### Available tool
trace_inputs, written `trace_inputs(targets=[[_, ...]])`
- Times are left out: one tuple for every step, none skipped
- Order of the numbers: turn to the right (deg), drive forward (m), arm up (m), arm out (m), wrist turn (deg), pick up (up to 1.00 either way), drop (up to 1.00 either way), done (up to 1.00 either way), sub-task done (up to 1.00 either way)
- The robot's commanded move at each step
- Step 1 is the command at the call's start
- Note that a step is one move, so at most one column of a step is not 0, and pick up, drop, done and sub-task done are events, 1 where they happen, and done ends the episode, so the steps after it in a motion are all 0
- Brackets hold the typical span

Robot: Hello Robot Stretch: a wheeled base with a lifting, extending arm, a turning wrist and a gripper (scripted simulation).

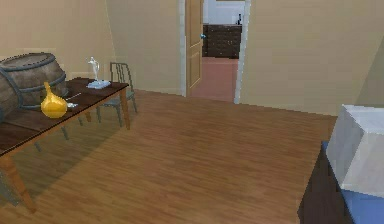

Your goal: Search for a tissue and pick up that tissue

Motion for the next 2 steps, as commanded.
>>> trace_inputs(targets=[[0.0,0.00,-0.30,0.00,0.0,0.00,0.00,0.00,0.00],[0.0,0.00,0.00,0.00,0.0,1.00,0.00,0.00,0.00]])
